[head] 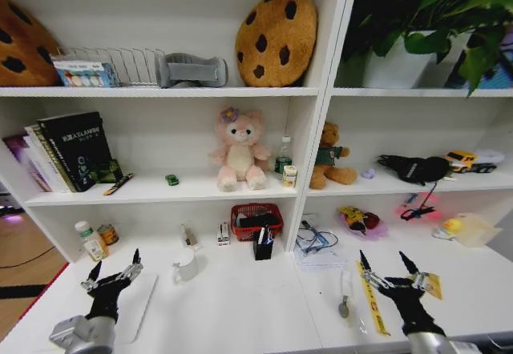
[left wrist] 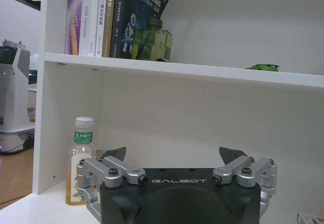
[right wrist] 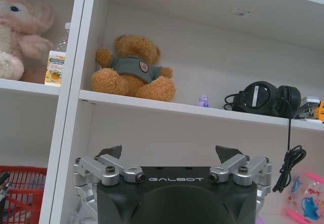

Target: Organize the objects on the table.

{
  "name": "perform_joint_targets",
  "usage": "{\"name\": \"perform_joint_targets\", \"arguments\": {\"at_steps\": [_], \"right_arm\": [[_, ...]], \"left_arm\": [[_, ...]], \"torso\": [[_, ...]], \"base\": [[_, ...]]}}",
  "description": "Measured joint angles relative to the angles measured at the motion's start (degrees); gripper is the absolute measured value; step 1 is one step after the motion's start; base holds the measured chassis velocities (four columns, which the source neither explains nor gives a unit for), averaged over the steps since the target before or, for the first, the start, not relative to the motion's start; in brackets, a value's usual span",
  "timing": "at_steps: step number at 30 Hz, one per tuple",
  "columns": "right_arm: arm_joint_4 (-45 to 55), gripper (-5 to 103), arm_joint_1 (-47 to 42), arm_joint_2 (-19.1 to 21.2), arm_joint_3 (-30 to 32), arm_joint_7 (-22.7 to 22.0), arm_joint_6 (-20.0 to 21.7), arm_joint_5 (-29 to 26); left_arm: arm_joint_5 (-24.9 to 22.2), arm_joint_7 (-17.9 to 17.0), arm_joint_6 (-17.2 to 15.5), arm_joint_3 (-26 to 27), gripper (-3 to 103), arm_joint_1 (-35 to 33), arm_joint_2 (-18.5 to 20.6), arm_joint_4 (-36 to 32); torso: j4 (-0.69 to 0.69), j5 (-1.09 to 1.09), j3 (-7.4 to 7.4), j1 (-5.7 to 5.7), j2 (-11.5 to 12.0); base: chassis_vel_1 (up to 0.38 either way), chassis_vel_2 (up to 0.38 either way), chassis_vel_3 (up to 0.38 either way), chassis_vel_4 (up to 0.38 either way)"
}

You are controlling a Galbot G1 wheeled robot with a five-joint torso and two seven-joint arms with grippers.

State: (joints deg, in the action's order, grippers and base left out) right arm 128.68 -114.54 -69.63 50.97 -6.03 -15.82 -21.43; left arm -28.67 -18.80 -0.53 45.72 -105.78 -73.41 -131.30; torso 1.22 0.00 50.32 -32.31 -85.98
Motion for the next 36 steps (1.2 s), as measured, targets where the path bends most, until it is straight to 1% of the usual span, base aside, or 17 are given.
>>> {"name": "perform_joint_targets", "arguments": {"at_steps": [9, 10, 11, 12, 13, 14, 15, 24, 29, 36], "right_arm": [[-0.56, 100, 0.11, -0.35, -0.31, 0.00, -0.39, 0.07], [-0.80, 100, 0.27, -0.49, -0.49, -0.01, -0.86, 0.36], [-1.44, 100, 0.69, -0.70, -1.02, 0.00, -2.12, 0.86], [-1.44, 100, 0.69, -0.70, -1.02, 0.00, -2.12, 0.86], [-1.95, 100, 1.12, -0.85, -1.28, 0.34, -3.45, 1.06], [-1.99, 100, 1.23, -0.91, -1.38, 0.43, -3.60, 1.05], [-1.99, 100, 1.32, -0.93, -1.46, 0.50, -3.60, 0.97], [-1.61, 100, 1.96, -1.00, -1.76, 0.45, -2.94, 0.45], [-2.27, 100, 2.35, -1.23, -2.01, 0.48, -3.01, 1.24], [-2.36, 100, 2.56, -1.11, -2.02, 0.45, -3.00, 1.14]], "left_arm": [[0.07, -0.02, 0.07, 0.03, 100, -0.05, -0.10, -0.03], [0.08, -0.03, 0.09, 0.06, 100, -0.12, -0.11, -0.05], [0.13, -0.04, 0.15, 0.10, 100, -0.18, -0.16, -0.05], [0.13, -0.04, 0.15, 0.10, 100, -0.18, -0.16, -0.05], [0.16, -0.04, 0.19, 0.13, 100, -0.25, -0.27, -0.04], [0.16, -0.03, 0.20, 0.14, 100, -0.27, -0.32, -0.03], [0.17, -0.04, 0.23, 0.16, 100, -0.28, -0.36, 0.01], [0.17, -0.04, 0.28, 0.13, 100, 0.00, -0.49, 0.25], [0.13, -0.04, 0.28, -0.03, 100, 0.40, -0.50, 0.49], [0.01, -0.20, 0.06, -0.13, 100, 0.91, -0.41, 0.71]], "torso": [[0.00, 0.01, -0.01, 0.02, -0.01], [0.00, -0.02, -0.01, 0.03, -0.02], [0.02, 0.02, -0.01, 0.04, -0.03], [0.02, 0.02, -0.01, 0.04, -0.03], [0.01, 0.00, -0.03, 0.06, -0.04], [0.01, -0.01, -0.03, 0.06, -0.04], [0.00, 0.01, -0.02, 0.05, -0.03], [0.00, -0.01, 0.01, -0.02, 0.01], [0.01, 0.01, 0.00, 0.01, 0.00], [0.01, -0.01, -0.01, 0.02, -0.01]], "base": [[0.117, -0.117, -0.125, 0.131], [0.139, -0.121, -0.155, 0.136], [0.106, -0.072, -0.118, 0.112], [0.106, -0.072, -0.118, 0.112], [0.028, -0.072, -0.118, 0.068], [0.028, -0.020, -0.038, 0.068], [0.000, 0.000, 0.000, 0.000], [-0.005, 0.015, 0.007, -0.007], [0.000, 0.000, 0.000, 0.000], [-0.072, -0.091, 0.090, 0.096]]}}
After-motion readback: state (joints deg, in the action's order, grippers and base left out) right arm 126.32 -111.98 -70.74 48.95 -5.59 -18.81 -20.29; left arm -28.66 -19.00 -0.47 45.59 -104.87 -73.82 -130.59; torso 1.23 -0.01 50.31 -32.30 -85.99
